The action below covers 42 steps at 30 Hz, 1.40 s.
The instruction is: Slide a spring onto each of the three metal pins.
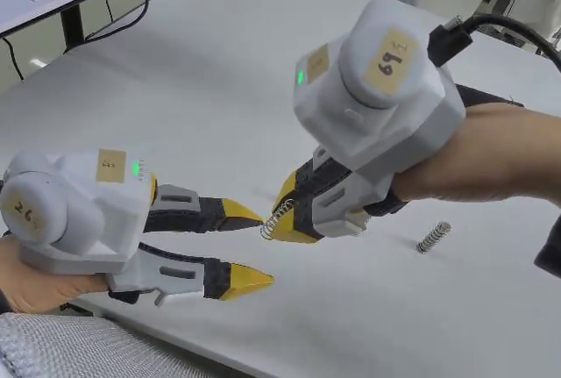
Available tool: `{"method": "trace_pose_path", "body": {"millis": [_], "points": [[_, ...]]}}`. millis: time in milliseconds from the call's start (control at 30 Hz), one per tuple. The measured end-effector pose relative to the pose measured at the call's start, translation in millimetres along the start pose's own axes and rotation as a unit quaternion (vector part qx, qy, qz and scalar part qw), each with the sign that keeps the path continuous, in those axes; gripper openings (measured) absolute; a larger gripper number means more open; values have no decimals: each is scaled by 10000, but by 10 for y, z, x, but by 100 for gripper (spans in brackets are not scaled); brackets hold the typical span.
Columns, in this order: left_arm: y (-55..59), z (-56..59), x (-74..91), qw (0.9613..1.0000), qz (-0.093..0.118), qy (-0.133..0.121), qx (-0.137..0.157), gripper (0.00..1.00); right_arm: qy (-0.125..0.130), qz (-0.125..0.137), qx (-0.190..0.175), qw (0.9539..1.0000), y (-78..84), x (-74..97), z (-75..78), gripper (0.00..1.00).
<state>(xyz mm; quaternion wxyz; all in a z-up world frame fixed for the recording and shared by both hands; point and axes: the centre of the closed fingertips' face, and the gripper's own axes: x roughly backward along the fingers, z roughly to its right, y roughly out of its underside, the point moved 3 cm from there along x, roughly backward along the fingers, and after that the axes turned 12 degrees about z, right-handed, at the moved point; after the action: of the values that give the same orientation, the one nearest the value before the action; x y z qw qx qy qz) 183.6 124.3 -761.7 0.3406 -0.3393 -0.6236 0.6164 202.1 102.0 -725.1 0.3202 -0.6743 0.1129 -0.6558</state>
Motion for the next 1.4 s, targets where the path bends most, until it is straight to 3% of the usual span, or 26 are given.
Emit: {"method": "trace_pose_path", "body": {"millis": [367, 600, 900, 1100, 1400], "points": [[50, -6, 50, 9995, -78, -151, 274, 47, 220, 79, -139, 9996, 34, 116, 159, 9], [14, 3, 80, 9992, -20, -205, 337, 55, 457, 4, -219, 9987, 127, 188, 379, 9], [9, 31, 74, 9990, -20, -180, 398, 59, 627, -91, -373, 9973, 222, 191, 653, 9], [18, 31, 73, 9990, -70, -201, 387, 58, 716, -320, -395, 9961, 370, 124, 877, 9], [19, 26, 69, 9990, -83, -223, 387, 57, 647, -439, -529, 9955, 487, 18, 990, 9]]}}
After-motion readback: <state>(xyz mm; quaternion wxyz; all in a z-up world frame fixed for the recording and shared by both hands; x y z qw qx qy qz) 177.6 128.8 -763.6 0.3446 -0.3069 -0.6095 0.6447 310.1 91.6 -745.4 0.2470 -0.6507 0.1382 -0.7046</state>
